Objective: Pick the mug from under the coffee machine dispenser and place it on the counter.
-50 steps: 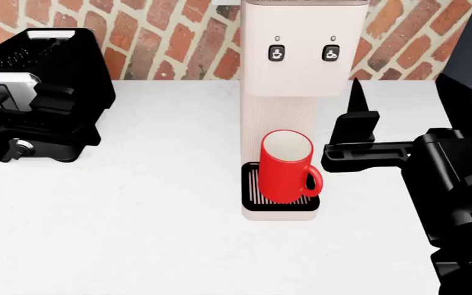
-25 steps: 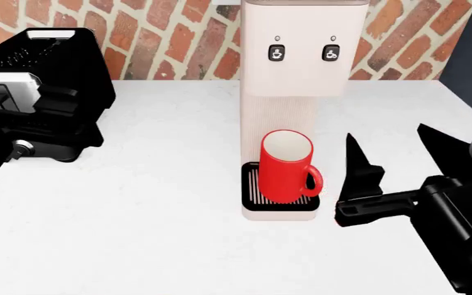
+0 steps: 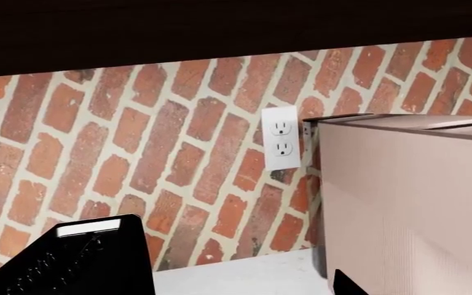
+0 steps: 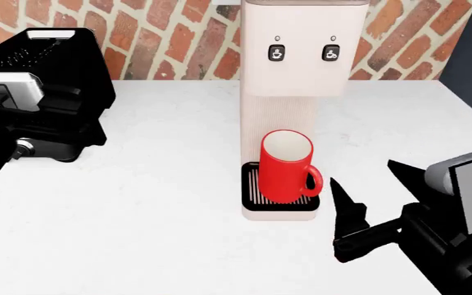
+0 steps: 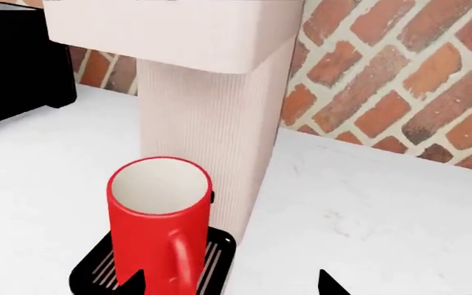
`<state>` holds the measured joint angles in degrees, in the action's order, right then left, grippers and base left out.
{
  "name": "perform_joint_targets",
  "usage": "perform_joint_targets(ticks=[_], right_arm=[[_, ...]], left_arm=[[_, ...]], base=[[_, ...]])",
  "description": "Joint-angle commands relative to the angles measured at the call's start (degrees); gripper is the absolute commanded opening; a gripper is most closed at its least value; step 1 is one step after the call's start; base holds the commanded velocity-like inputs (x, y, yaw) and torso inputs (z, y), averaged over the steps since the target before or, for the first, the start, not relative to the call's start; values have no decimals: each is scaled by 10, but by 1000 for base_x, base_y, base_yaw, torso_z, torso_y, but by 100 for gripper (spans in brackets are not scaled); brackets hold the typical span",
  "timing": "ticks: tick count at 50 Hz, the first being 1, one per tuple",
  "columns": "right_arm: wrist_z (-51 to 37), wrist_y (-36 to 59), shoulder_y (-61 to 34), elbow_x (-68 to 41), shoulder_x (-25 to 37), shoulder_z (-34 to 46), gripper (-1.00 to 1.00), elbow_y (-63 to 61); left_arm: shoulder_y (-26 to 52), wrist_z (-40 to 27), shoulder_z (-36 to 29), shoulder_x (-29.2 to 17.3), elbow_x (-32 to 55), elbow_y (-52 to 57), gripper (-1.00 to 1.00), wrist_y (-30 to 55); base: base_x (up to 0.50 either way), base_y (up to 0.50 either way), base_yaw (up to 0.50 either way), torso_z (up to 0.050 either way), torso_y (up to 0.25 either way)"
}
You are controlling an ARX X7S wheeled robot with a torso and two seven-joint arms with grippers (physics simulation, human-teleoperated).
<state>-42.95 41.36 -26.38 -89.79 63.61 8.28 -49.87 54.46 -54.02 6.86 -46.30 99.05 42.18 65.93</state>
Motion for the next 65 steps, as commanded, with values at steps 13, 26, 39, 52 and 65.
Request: perform_joint_targets(ticks=[13,26,39,52,65], right_arm=[[149,-16,79,116,-26,14,100,52],[209,-27,76,192,-61,44,100,89],[245,-35,52,229,-98,71,100,119],[267,-44,61,252,-112,87,100,130],[279,-39,31,257,-128,99,100,140]], left_arm=[[-4,6,-5,-1,-12,0,100,-5],[-3,10,-10,1,-19,-2,100,-7],[-2,11,-14,0,-22,-1,100,-9],[-6,16,-14,-2,-29,0,100,-12],[-15,24,-14,-2,-40,1,100,-15]], base=[[0,0,0,0,0],[0,0,0,0,0],[0,0,0,0,0],[0,0,0,0,0],[0,0,0,0,0]])
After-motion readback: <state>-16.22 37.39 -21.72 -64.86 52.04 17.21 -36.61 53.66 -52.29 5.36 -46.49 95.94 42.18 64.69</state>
